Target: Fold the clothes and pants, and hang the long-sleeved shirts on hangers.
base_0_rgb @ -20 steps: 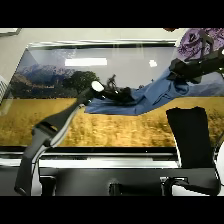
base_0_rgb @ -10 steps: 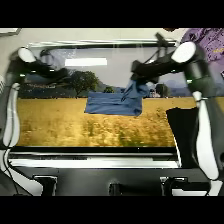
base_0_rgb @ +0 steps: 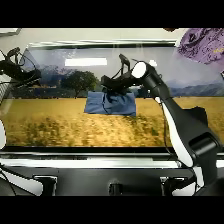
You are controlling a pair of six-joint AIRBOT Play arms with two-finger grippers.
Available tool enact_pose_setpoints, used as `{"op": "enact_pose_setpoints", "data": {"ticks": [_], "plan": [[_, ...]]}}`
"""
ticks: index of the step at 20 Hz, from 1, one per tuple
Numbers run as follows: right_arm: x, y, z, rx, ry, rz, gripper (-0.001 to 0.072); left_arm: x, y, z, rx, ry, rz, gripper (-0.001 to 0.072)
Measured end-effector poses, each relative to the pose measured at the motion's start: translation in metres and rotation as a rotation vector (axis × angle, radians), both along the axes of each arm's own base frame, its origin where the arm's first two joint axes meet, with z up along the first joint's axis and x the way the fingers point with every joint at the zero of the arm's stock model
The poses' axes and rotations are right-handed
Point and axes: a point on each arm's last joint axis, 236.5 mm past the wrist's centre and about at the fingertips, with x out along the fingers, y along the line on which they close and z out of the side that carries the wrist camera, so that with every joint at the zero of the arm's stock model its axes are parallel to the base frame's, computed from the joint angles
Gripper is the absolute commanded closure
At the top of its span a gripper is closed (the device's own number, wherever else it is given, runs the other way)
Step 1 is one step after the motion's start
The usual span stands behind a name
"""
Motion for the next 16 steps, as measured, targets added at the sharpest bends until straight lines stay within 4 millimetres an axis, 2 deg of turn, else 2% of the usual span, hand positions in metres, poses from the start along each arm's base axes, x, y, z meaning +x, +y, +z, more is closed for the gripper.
{"op": "enact_pose_setpoints", "data": {"ticks": [4, 5, 7, 8, 11, 13, 16], "plan": [[0.009, 0.016, -0.020, 0.044, 0.029, -0.029, 0.0673, -0.002, -0.001, 0.001, 0.007, 0.004, -0.007, 0.0692], [0.012, 0.019, -0.023, 0.057, 0.033, -0.039, 0.0576, -0.002, -0.002, 0.001, 0.008, 0.004, -0.010, 0.0692], [0.017, 0.026, -0.022, 0.097, 0.029, -0.048, 0.0231, -0.002, -0.003, 0.001, 0.011, 0.005, -0.014, 0.0693], [0.018, 0.031, -0.019, 0.123, 0.023, -0.044, 0.0173, -0.002, -0.004, 0.001, 0.012, 0.005, -0.016, 0.0692], [0.016, 0.045, 0.003, 0.221, -0.019, -0.001, 0.0161, -0.002, -0.004, 0.001, 0.015, 0.006, -0.017, 0.0692], [0.015, 0.047, 0.020, 0.261, -0.048, 0.017, 0.0162, -0.002, -0.005, 0.000, 0.014, 0.007, -0.016, 0.0693], [0.027, 0.020, 0.047, 0.282, -0.100, -0.002, 0.0162, -0.002, -0.005, 0.001, 0.014, 0.007, -0.016, 0.0692]]}}
